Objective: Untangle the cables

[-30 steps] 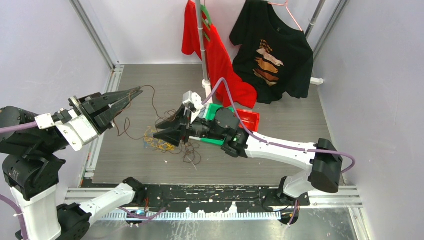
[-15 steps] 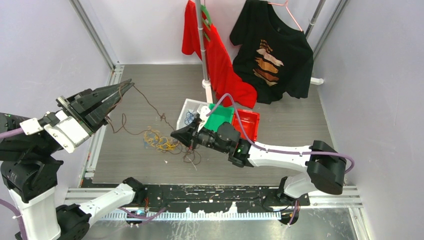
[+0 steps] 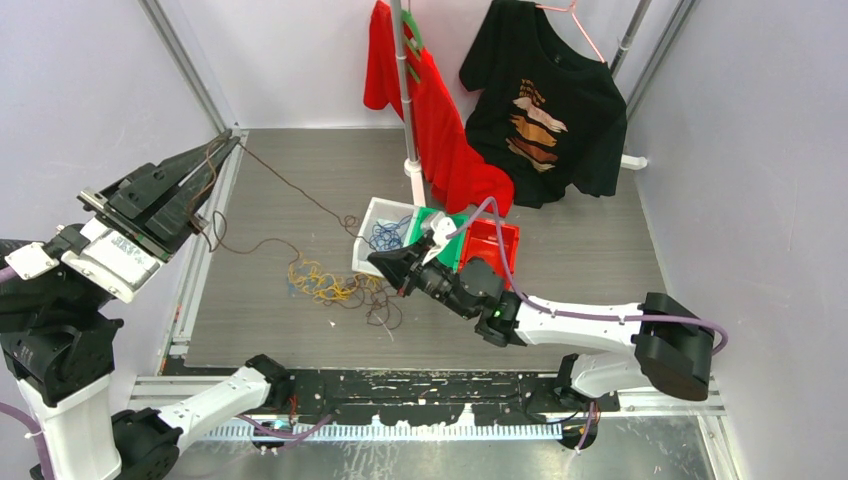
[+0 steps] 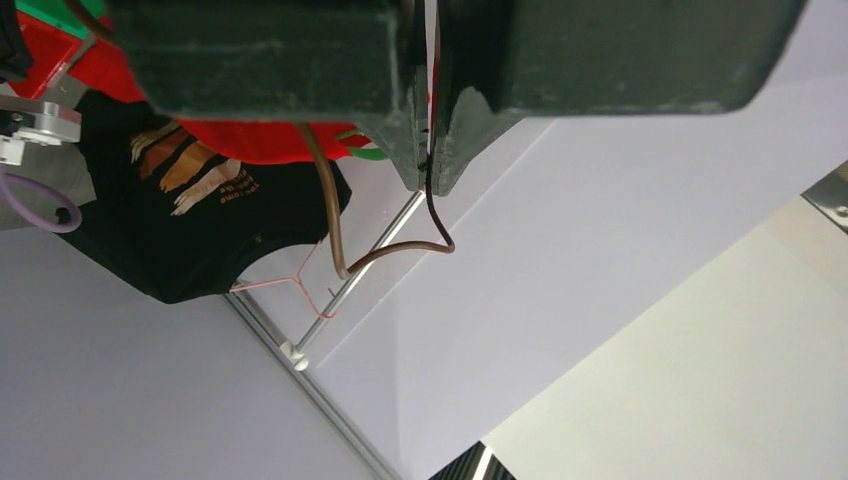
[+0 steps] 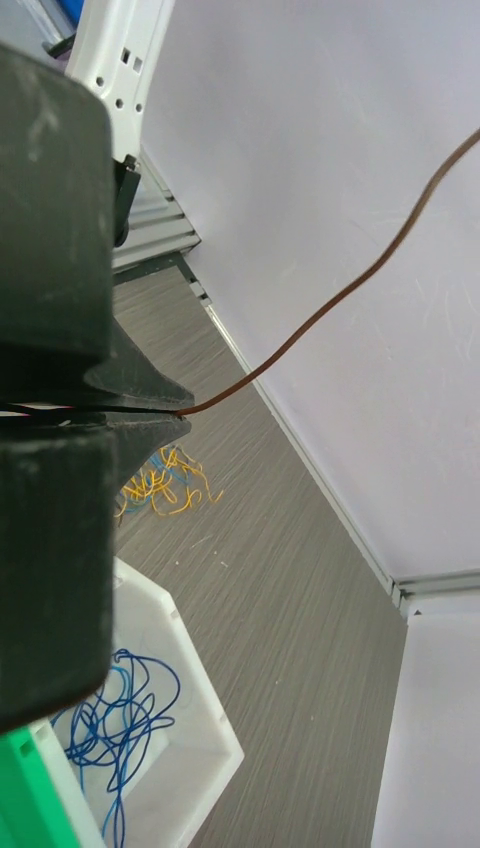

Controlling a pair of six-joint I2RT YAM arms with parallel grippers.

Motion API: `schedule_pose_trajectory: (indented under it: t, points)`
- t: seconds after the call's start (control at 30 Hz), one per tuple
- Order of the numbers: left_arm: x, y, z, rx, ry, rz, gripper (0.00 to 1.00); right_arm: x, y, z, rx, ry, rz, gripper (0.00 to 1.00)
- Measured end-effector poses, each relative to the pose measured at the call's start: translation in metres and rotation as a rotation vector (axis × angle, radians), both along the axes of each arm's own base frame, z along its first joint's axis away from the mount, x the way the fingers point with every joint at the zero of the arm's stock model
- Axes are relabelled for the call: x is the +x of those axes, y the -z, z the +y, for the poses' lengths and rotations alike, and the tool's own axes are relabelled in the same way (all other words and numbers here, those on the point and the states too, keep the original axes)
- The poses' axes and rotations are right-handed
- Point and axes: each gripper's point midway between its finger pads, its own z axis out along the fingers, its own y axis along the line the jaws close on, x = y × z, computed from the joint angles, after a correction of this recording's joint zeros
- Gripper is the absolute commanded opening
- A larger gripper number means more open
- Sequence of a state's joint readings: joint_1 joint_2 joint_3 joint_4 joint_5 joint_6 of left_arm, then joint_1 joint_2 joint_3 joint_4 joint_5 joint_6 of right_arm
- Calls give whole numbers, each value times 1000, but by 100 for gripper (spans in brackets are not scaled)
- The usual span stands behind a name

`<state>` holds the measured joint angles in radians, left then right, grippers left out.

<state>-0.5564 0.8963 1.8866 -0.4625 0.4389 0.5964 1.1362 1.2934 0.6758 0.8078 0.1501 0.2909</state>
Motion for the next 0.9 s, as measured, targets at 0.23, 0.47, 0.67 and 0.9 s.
schedule_pose_trajectory:
  t: [0.23,0.47,0.67,0.9]
  points:
    - [6,-20,14,-79,-80,-61,0,5,3,-15,6,58,15,1]
    - [13,-39,32,-172,-167,-89,0,11,5,-36,25,135,37,1]
    - [18,-45,38,-204,-199,-90,0,20,5,-54,37,197,48,1]
    - [12,-22,14,-137,-66,2,0,17,3,-55,24,176,41,1]
